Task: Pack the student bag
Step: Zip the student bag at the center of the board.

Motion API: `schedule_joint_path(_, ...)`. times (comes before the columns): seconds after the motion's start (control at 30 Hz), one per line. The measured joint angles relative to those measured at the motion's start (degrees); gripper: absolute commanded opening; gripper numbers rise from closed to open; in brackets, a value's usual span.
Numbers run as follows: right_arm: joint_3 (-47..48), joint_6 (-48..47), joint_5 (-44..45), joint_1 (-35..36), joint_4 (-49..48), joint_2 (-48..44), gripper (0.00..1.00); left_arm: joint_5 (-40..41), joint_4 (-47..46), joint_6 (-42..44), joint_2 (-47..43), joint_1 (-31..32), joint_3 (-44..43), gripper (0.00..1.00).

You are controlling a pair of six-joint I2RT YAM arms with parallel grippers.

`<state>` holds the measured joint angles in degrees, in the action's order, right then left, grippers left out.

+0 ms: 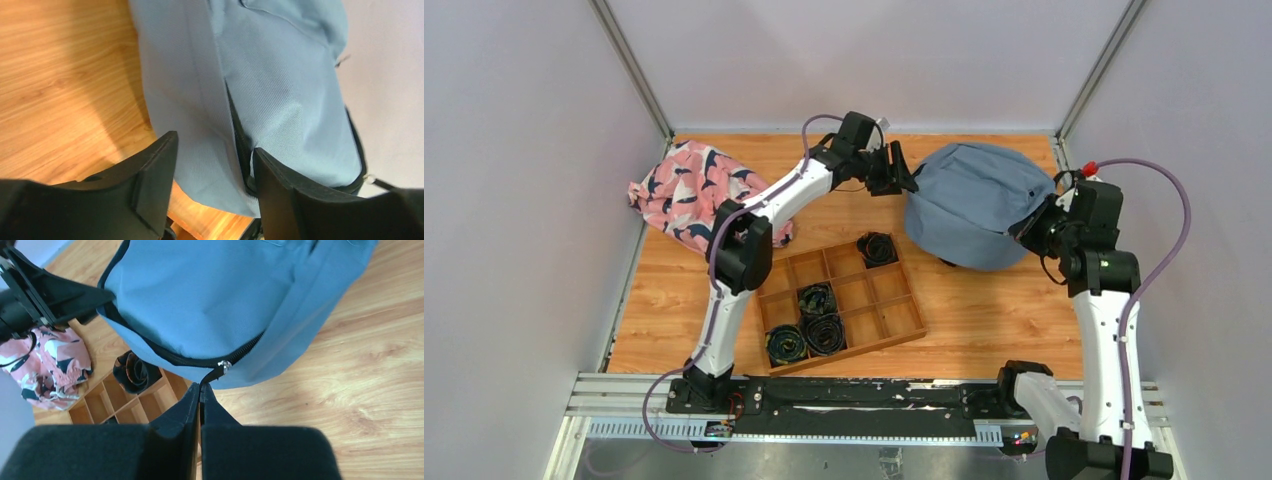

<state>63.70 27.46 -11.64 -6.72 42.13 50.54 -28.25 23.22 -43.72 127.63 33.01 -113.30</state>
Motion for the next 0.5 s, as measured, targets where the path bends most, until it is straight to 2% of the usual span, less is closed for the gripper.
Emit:
schedule_joint_path(0.17,-3.5,-0.2,-4.2,0.7,-0.8,2.8,0.00,4.1,0.2,0.2,-3.5,-0.6,3.1,0.71)
schedule_joint_path(0.27,-7.3,-0.2,-6.9,1.0,-2.2,5.6,0.00,6.3,-0.9,0.2,-9.9,-0.5,11.8,0.85)
schedule_joint_path(0.4,-10.0,-0.3,-8.8,1.4,-4.5,10.5,0.00,8.6,-2.5,-1.1,-18.0,2.2,21.7,0.88)
schedule_joint_path(0.5,-10.3,-0.5,-9.0,1.5,-6.4,13.4,0.00,9.4,-4.4,-2.6,-20.9,7.2,25.7,0.88)
